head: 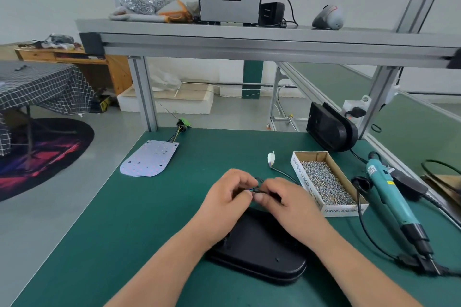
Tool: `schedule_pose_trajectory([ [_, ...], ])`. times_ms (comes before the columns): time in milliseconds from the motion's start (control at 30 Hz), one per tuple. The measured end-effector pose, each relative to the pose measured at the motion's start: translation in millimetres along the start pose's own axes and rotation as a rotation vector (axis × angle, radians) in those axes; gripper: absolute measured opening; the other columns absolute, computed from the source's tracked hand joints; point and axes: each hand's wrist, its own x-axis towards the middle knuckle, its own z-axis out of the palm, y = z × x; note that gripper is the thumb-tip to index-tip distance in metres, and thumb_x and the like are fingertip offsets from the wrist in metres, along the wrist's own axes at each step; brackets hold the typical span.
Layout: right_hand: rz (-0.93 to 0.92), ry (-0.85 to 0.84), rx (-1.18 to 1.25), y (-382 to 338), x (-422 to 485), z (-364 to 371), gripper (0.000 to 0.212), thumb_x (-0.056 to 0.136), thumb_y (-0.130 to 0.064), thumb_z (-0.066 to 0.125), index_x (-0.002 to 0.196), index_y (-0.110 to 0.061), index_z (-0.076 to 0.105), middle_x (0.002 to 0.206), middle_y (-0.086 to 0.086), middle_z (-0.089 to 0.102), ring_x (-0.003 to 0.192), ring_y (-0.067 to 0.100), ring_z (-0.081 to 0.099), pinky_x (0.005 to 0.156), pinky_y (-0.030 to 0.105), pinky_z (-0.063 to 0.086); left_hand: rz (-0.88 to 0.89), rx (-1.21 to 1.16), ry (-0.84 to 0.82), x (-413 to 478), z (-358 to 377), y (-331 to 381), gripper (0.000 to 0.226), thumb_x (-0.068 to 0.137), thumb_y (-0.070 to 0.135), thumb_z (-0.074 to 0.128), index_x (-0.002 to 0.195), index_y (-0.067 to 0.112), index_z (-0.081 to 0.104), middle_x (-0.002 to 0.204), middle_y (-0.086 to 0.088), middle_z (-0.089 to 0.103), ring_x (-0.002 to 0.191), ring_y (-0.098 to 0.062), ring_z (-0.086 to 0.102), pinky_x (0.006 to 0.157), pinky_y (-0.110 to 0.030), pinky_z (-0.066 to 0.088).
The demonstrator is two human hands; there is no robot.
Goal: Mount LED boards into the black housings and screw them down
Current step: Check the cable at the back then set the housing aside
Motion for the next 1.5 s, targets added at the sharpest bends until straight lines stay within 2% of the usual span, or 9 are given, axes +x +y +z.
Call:
schedule_pose_trajectory([
  [200,0.000,0.118,0.006,2.6,0.0,1.6,0.024,0.101,-0.042,0.065,0.084,-0.027,0.061,0.080,-0.008,0.056,0.087,0.012,0.054,0.077,0.040,0.046,-0.058,0.220,-0.112,-1.4,-19.6,0.0,0.019,0.096,0.043,0.059,0.105,0.043,0.075,0.093,0.026,0.070,0.092,0.005,0.062,0.081,-0.014,0.045],
  [500,0.010,0.278,0.130,-3.7,-0.3,10.6,0.022,0.098,-0.020,0.072,0.078,-0.021,0.062,0.076,-0.010,0.050,0.082,0.011,0.052,0.071,0.023,0.036,-0.176,0.072,-0.068,-4.3,-9.3,-6.6,0.014,0.086,0.035,0.060,0.092,0.032,0.073,0.060,0.017,0.048,0.057,-0.008,0.039,0.055,-0.023,0.034],
  [700,0.020,0.278,0.134,-1.5,5.6,11.0,0.022,0.097,-0.016,0.073,0.077,-0.016,0.063,0.075,-0.007,0.051,0.082,0.014,0.051,0.072,0.024,0.037,-0.212,0.076,-0.098,-4.7,-17.1,-9.3,0.018,0.079,0.026,0.058,0.091,0.029,0.071,0.097,0.004,0.073,0.080,-0.012,0.060,0.077,-0.038,0.051],
  [800,0.039,0.265,0.138,-1.2,3.9,13.0,0.022,0.097,-0.017,0.073,0.077,-0.016,0.063,0.076,-0.005,0.053,0.085,0.016,0.053,0.074,0.026,0.039,-0.191,0.098,-0.104,-5.8,-19.3,-12.2,0.012,0.076,0.023,0.056,0.081,0.029,0.065,0.115,0.016,0.068,0.095,-0.006,0.064,0.083,-0.029,0.050],
  [933,0.051,0.257,0.144,-0.8,3.2,13.3,0.023,0.097,-0.016,0.072,0.077,-0.017,0.062,0.075,-0.005,0.052,0.084,0.015,0.052,0.073,0.023,0.037,-0.205,0.105,-0.103,-4.9,-19.6,-16.3,0.010,0.074,0.023,0.054,0.076,0.028,0.062,0.119,0.018,0.066,0.107,0.002,0.062,0.083,-0.022,0.045],
  [1133,0.043,0.252,0.147,-3.2,2.5,13.9,0.023,0.098,-0.017,0.072,0.077,-0.019,0.062,0.075,-0.006,0.052,0.085,0.015,0.052,0.073,0.027,0.039,-0.210,0.083,-0.138,-5.4,-20.8,-17.6,0.019,0.075,0.019,0.049,0.087,0.011,0.060,0.120,0.003,0.071,0.109,-0.004,0.055,0.102,-0.042,0.048],
  [1267,0.028,0.256,0.148,-6.1,0.7,13.2,0.022,0.098,-0.018,0.071,0.077,-0.021,0.063,0.075,-0.008,0.052,0.085,0.014,0.052,0.073,0.024,0.038,-0.204,0.063,-0.148,-5.8,-20.2,-16.4,0.027,0.075,0.019,0.045,0.092,0.004,0.060,0.119,0.003,0.071,0.117,0.007,0.055,0.106,-0.033,0.044],
  [1433,0.084,0.284,0.237,-6.8,-1.2,11.3,0.024,0.099,-0.018,0.070,0.077,-0.024,0.063,0.079,-0.013,0.055,0.080,0.011,0.053,0.069,0.016,0.036,-0.269,-0.048,-0.143,-9.0,-24.3,-14.6,0.029,0.082,0.026,0.057,0.106,0.031,0.073,0.097,0.004,0.067,0.089,-0.013,0.059,0.081,-0.033,0.047],
  [1500,0.104,0.299,0.259,-3.6,-1.2,12.6,0.024,0.100,-0.018,0.069,0.078,-0.025,0.063,0.080,-0.012,0.057,0.079,0.010,0.054,0.069,0.015,0.037,-0.279,-0.081,-0.129,-7.2,-27.9,-15.3,0.040,0.084,0.031,0.061,0.122,0.037,0.073,0.116,0.010,0.075,0.108,-0.008,0.068,0.097,-0.028,0.052],
])
